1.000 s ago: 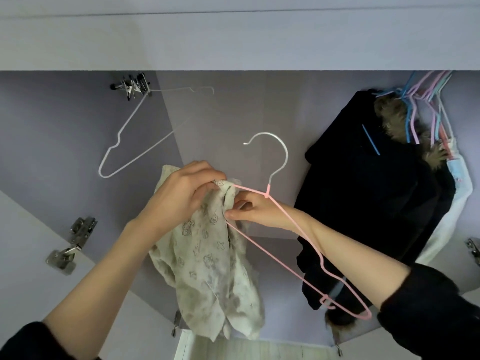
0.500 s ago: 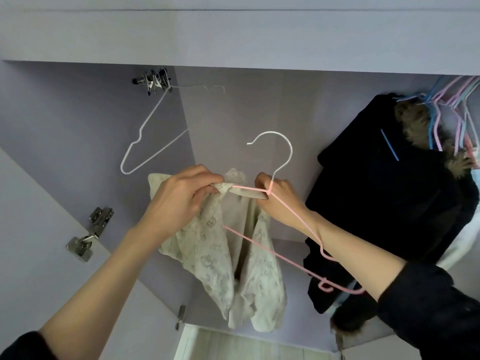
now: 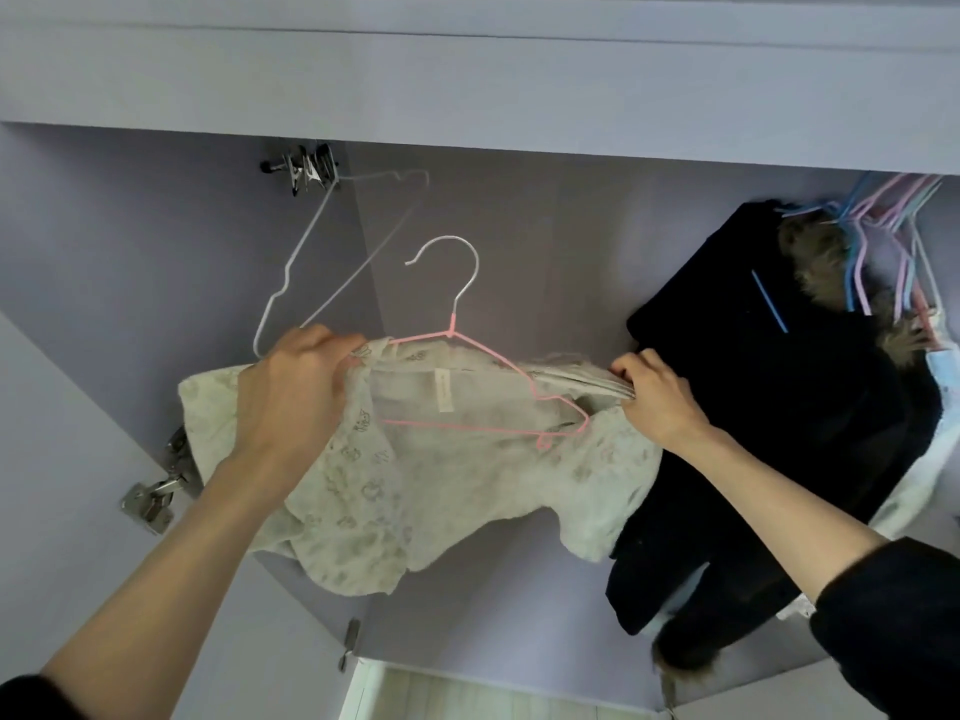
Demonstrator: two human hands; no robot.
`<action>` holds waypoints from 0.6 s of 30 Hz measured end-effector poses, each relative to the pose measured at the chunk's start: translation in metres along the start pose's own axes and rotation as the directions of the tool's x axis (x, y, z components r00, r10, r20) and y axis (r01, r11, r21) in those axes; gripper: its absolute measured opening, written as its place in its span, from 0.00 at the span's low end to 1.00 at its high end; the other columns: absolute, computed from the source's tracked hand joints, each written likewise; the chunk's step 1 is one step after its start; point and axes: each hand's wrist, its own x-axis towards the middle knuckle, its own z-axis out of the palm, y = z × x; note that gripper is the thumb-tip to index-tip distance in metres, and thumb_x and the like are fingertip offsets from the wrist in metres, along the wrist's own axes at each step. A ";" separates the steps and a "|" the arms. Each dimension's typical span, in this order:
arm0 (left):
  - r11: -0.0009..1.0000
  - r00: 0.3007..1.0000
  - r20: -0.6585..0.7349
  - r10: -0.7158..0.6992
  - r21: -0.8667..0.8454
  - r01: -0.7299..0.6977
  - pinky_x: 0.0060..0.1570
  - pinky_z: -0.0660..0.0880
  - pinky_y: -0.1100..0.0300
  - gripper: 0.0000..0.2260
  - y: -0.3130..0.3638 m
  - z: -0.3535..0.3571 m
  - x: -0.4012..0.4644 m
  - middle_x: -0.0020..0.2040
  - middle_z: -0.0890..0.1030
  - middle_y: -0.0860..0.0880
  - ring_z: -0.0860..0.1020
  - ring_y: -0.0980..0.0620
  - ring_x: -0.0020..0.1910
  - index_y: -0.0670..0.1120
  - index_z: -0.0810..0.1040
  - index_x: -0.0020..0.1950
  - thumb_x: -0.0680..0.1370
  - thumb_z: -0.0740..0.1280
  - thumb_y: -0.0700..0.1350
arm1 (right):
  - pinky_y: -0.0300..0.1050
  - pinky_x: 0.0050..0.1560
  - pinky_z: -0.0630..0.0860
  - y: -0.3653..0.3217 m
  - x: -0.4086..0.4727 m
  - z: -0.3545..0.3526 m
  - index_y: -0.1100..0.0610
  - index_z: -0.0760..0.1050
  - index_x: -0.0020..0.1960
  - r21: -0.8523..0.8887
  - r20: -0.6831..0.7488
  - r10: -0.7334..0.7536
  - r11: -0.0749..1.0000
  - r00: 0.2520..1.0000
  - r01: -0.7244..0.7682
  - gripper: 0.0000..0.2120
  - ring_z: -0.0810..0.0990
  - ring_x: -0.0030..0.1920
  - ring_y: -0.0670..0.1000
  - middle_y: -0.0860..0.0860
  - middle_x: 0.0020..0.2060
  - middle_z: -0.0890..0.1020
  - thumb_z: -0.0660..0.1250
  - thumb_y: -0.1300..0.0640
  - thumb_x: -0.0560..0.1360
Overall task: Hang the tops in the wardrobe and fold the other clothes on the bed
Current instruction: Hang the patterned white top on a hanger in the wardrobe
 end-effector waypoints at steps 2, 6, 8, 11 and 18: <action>0.999 0.999 -0.036 -0.035 0.010 0.035 0.30 0.73 0.50 0.09 0.001 0.002 -0.001 0.42 0.80 0.42 0.79 0.39 0.38 0.42 0.83 0.51 0.73 0.69 0.34 | 0.52 0.54 0.71 0.000 -0.004 0.001 0.57 0.72 0.59 -0.007 0.015 -0.047 0.999 0.999 0.047 0.16 0.74 0.56 0.57 0.54 0.54 0.71 0.63 0.66 0.72; 0.998 0.995 -0.067 -0.067 -0.010 0.067 0.30 0.73 0.52 0.10 0.009 0.008 -0.002 0.41 0.80 0.42 0.79 0.39 0.35 0.42 0.83 0.51 0.72 0.70 0.33 | 0.44 0.47 0.69 -0.004 -0.009 -0.002 0.58 0.74 0.57 0.109 -0.024 -0.053 0.993 0.998 0.056 0.13 0.76 0.51 0.56 0.51 0.47 0.71 0.65 0.65 0.73; 0.998 0.997 -0.044 -0.066 0.009 0.066 0.29 0.69 0.55 0.09 0.015 0.012 -0.005 0.39 0.79 0.42 0.78 0.40 0.33 0.42 0.83 0.49 0.71 0.70 0.32 | 0.41 0.45 0.67 -0.007 -0.011 -0.005 0.58 0.76 0.55 0.196 -0.088 -0.033 0.979 0.996 0.050 0.11 0.76 0.48 0.54 0.48 0.44 0.71 0.66 0.64 0.73; 0.996 0.997 0.013 -0.074 0.045 0.073 0.27 0.65 0.58 0.10 0.023 0.019 -0.011 0.36 0.77 0.42 0.77 0.41 0.32 0.42 0.83 0.49 0.70 0.71 0.32 | 0.40 0.45 0.69 -0.014 -0.014 -0.012 0.57 0.78 0.54 0.342 -0.134 -0.008 0.938 0.991 0.054 0.12 0.75 0.44 0.49 0.48 0.42 0.74 0.70 0.60 0.72; 0.986 0.990 0.007 -0.137 -0.089 0.137 0.30 0.65 0.58 0.11 0.033 0.032 -0.012 0.37 0.76 0.42 0.75 0.42 0.31 0.44 0.84 0.52 0.73 0.69 0.32 | 0.27 0.36 0.68 -0.029 -0.028 -0.034 0.52 0.72 0.65 0.446 -0.069 0.028 0.895 0.997 0.005 0.23 0.75 0.38 0.40 0.41 0.37 0.76 0.65 0.61 0.71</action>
